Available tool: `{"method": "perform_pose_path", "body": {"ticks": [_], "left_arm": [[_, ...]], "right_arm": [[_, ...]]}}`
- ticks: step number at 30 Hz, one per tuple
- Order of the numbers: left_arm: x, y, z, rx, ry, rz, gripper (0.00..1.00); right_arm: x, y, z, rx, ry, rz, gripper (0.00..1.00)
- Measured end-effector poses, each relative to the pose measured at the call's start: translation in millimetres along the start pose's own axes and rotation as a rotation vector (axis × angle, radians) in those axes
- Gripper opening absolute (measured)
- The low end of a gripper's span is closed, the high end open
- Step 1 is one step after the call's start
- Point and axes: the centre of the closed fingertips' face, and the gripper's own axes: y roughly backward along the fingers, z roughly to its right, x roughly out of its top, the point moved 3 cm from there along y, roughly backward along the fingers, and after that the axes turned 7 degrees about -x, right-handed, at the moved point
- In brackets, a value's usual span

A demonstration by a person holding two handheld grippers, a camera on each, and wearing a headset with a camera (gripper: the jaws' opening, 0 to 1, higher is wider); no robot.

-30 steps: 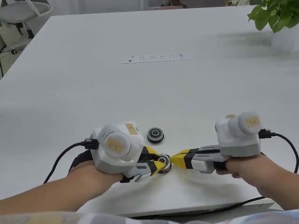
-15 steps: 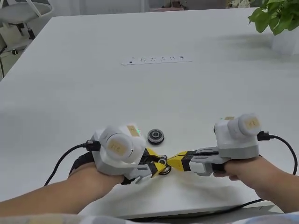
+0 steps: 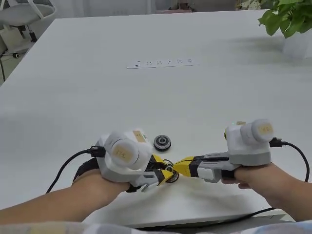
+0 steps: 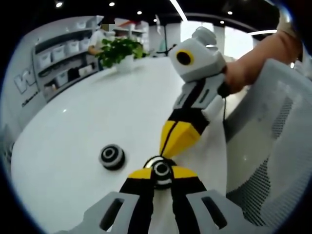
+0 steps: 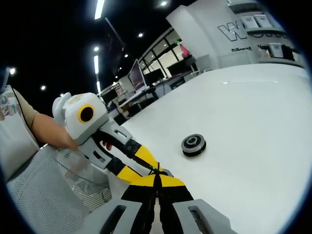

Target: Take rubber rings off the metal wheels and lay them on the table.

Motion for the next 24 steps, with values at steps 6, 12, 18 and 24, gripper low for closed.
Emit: {"method": "perform_pose_path", "body": {"ticks": [6, 12, 18, 24], "left_arm": [[0.7, 0.3, 0.8, -0.01, -0.011, -0.004, 0.14], [5.6, 4.8, 1.0, -0.019, -0.03, -0.003, 0.16], [12.9, 14.6, 4.3, -0.041, -0.002, 0.033, 0.27], [17.8, 29.4, 9.0, -0.056, 0.003, 0.059, 0.3]], "right_arm": [[-0.7, 1.2, 1.6, -0.004, 0.042, 0.0, 0.0], [2.2, 3.4, 0.5, 0.001, 0.06, 0.015, 0.0], [10.4, 7.9, 2.0, -0.006, 0.042, 0.043, 0.0], [16.1, 8.9, -5.1, 0.003, 0.042, 0.051, 0.0]]}}
